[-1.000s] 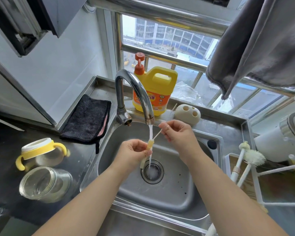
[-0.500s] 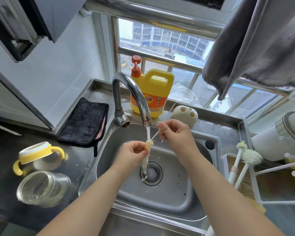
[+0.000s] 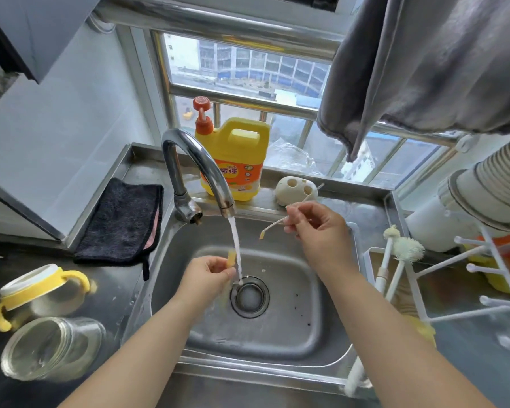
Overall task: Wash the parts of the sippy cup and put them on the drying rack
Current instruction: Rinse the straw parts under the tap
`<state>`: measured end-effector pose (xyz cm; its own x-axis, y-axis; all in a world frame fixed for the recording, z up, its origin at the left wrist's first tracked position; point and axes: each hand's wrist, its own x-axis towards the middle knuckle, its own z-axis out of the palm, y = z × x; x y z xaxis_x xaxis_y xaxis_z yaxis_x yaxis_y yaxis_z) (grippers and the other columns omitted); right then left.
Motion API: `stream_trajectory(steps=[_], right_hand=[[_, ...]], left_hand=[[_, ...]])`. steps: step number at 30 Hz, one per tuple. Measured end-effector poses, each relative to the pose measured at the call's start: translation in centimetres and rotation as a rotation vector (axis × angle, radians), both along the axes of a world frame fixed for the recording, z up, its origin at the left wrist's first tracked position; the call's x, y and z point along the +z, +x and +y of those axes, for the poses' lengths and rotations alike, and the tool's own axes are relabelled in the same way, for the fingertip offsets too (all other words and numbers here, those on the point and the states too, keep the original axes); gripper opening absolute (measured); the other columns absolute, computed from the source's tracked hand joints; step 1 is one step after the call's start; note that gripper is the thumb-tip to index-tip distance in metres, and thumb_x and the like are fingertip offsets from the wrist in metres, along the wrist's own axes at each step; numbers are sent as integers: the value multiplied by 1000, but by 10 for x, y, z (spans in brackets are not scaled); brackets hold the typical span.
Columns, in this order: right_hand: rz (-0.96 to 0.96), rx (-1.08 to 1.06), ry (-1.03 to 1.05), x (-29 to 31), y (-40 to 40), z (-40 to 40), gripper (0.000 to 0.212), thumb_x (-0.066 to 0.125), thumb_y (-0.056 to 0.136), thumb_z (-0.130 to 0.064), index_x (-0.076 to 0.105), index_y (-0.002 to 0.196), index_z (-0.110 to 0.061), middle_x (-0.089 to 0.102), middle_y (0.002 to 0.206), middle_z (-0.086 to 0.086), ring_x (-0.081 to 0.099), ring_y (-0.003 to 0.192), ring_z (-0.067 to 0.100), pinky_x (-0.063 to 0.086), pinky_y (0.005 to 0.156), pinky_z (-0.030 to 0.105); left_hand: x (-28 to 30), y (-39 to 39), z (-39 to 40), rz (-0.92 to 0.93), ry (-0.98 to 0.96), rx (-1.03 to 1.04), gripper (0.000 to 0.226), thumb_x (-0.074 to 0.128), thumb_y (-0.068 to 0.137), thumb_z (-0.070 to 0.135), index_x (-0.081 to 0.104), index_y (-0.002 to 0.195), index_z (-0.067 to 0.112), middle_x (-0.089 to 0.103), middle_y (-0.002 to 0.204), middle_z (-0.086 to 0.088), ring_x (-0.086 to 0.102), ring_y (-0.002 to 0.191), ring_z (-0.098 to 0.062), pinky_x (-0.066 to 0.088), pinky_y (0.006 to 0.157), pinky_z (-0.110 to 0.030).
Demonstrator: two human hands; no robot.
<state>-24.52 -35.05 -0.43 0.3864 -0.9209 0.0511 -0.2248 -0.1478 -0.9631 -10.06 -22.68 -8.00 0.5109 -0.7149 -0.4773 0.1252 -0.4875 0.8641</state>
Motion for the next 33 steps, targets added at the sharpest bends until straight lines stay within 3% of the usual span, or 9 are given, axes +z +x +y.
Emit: stream_trajectory(steps=[4, 8, 13, 17, 20, 22, 24, 27, 33], right_hand=[[283, 102, -12, -28, -25, 20, 12, 68, 83, -5, 72, 76, -14, 69, 67, -5, 65, 64, 4, 51, 68, 20], [299, 49, -46, -42, -47, 31, 11, 67, 85, -6, 74, 86, -14, 70, 68, -9, 66, 67, 5, 51, 67, 19], [382, 16, -54, -38, -84, 41, 14, 64, 89, -13, 74, 97, -18, 73, 81, -3, 68, 76, 7, 55, 75, 26], [499, -104, -300, -25, -124, 48, 20, 64, 88, -6, 73, 104, -15, 74, 92, 0, 69, 83, 11, 56, 79, 25], [760, -162, -468, -19, -154, 41, 29, 65, 83, 2, 71, 108, -12, 74, 91, 5, 70, 78, 24, 56, 67, 31], [982, -120, -314, -14, -167, 34, 35, 57, 89, -3, 61, 122, -14, 69, 105, 5, 67, 91, 27, 54, 75, 34], [1140, -74, -130, -15, -175, 26, 29, 48, 94, -7, 57, 119, -16, 65, 107, 4, 63, 94, 25, 49, 75, 31], [1286, -46, 69, -21, -178, 15, 21, 43, 96, -9, 56, 111, -16, 60, 99, 3, 56, 85, 20, 44, 70, 25], [1447, 24, 234, -43, -176, -4, 30, 43, 96, -9, 56, 123, -8, 59, 120, 14, 57, 109, 30, 46, 85, 34]], left_hand=[[-4, -14, -2, 96, 116, 17, 4, 64, 89, 7, 67, 89, 7, 62, 76, -4, 55, 69, -18, 51, 66, -31], [-3, -36, -11, 265, 167, -67, 1, 64, 89, 5, 65, 88, 5, 61, 76, -9, 54, 64, -18, 53, 48, -20], [-5, -62, -30, 321, 159, -137, 8, 64, 89, 7, 65, 96, 3, 60, 75, -8, 56, 61, -17, 54, 53, -24], [-16, -68, -42, 274, 153, -89, 22, 64, 90, 7, 62, 110, -2, 57, 74, -8, 53, 61, -17, 51, 58, -28], [-25, -65, -43, 196, 138, -18, 28, 62, 90, 7, 59, 116, -5, 55, 74, -7, 51, 62, -16, 49, 63, -30], [-29, -59, -39, 169, 129, 29, 30, 60, 92, 8, 58, 119, -4, 58, 85, -9, 55, 71, -18, 48, 66, -30], [-32, -55, -34, 168, 131, 63, 31, 60, 92, 8, 57, 121, -3, 59, 99, -13, 57, 85, -23, 48, 74, -34], [-33, -51, -30, 195, 135, 96, 31, 61, 91, 8, 57, 121, -3, 60, 104, -14, 57, 91, -25, 48, 81, -37], [-34, -46, -25, 204, 120, 96, 27, 62, 91, 8, 59, 117, 0, 60, 106, -13, 57, 93, -25, 49, 80, -36]])
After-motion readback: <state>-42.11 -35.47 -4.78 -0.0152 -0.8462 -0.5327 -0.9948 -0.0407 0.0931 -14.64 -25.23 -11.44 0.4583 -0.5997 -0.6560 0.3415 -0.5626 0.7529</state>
